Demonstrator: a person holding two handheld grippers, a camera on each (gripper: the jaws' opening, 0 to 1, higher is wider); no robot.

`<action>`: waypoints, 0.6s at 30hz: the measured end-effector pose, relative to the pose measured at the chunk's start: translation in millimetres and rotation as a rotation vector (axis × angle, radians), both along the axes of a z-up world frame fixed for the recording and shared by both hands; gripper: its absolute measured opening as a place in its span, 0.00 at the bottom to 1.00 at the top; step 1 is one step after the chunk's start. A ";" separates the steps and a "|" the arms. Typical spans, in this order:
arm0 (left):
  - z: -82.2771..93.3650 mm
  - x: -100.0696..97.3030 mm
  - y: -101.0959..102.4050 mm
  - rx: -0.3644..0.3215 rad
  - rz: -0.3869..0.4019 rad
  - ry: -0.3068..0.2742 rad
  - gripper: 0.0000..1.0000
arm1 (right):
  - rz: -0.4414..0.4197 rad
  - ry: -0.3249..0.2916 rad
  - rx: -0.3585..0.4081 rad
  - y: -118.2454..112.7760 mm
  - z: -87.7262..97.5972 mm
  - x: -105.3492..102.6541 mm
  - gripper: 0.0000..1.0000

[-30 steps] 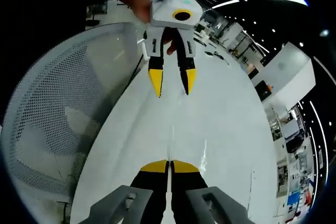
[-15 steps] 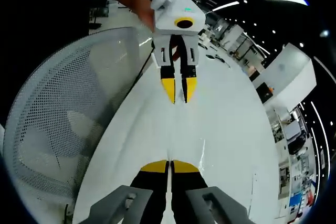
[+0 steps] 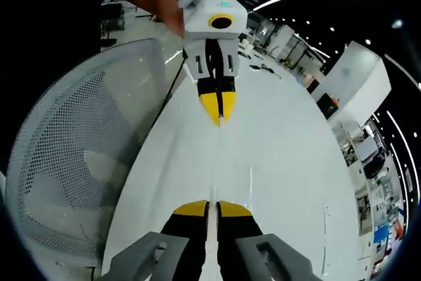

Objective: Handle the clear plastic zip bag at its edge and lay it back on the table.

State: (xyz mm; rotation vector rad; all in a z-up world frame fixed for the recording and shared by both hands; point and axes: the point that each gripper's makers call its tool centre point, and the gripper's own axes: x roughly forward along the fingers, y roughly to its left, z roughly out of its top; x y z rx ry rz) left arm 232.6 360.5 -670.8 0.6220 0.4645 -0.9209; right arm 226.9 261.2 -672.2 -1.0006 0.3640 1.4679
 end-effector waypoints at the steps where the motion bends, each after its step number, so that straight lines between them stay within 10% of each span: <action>1: 0.0 -0.4 -0.7 0.001 -0.003 0.001 0.00 | -0.006 0.006 0.002 -0.2 -0.3 0.1 0.00; 18: -1.0 -7.8 -14.8 -0.001 -0.042 0.035 0.00 | -0.044 0.064 0.076 19.6 3.9 -10.1 0.04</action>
